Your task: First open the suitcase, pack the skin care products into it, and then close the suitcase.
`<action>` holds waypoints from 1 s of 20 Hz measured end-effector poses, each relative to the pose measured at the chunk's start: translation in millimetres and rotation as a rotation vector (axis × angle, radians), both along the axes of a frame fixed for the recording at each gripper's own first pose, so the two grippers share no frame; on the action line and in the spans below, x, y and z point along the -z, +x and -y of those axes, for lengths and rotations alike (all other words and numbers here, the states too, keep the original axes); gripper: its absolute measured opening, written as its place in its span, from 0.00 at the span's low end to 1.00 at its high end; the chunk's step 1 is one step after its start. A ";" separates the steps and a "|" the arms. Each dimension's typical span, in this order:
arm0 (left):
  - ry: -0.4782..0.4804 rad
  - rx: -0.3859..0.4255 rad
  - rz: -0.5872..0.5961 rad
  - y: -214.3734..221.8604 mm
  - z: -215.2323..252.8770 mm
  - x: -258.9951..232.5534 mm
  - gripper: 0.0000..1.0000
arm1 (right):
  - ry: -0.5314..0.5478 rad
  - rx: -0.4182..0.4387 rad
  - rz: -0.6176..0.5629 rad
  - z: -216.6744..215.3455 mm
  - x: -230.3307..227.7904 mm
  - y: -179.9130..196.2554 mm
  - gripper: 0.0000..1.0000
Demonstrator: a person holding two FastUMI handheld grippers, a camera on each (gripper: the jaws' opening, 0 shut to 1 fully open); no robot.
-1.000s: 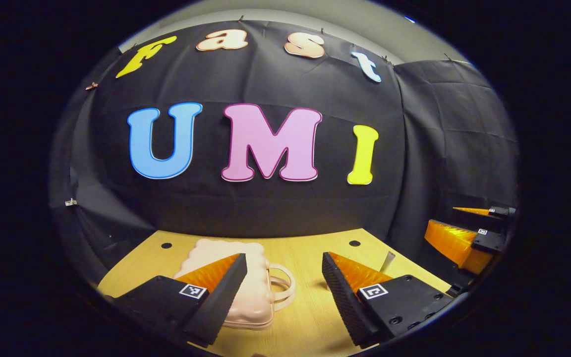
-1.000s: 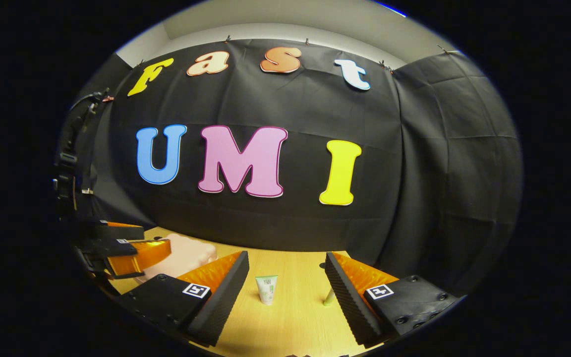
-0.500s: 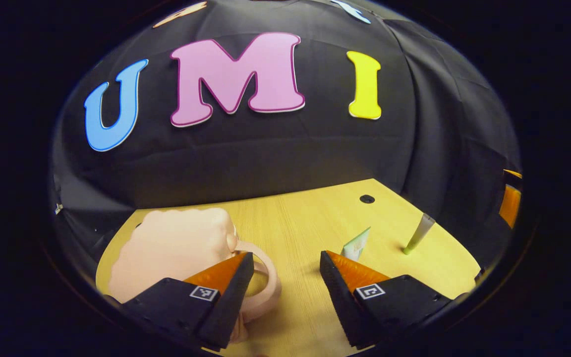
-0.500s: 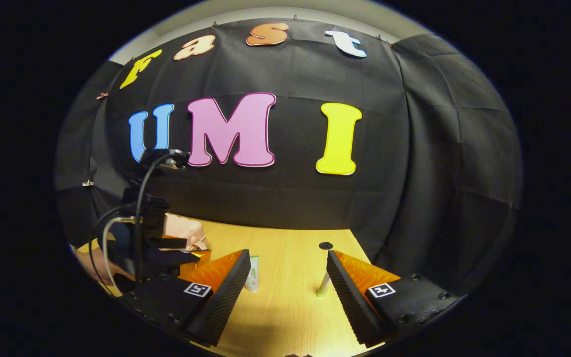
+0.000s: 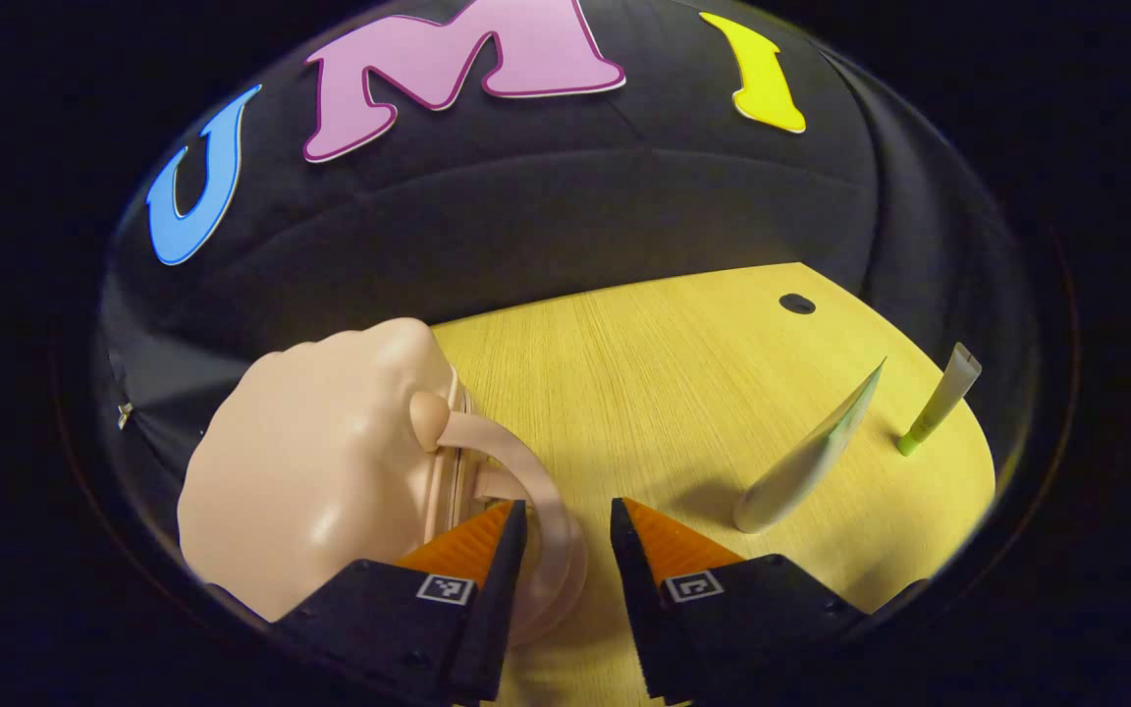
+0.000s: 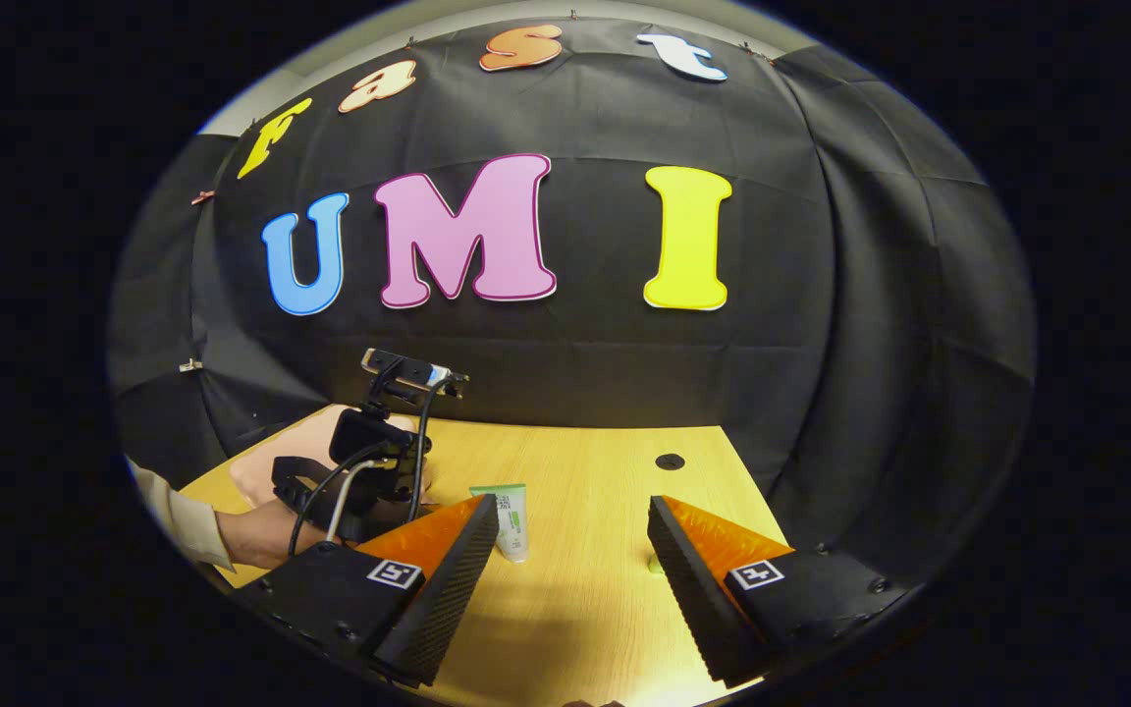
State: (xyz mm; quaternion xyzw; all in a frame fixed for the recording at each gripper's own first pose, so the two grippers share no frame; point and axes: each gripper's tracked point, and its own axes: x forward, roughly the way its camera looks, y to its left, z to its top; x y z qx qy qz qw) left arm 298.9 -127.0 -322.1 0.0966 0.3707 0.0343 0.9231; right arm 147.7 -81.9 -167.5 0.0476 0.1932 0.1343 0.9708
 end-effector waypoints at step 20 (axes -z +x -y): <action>0.068 -0.091 0.292 -20.8 -239.5 -283.9 0.12 | 0.020 -0.036 -0.002 -34.7 0.7 6.3 0.98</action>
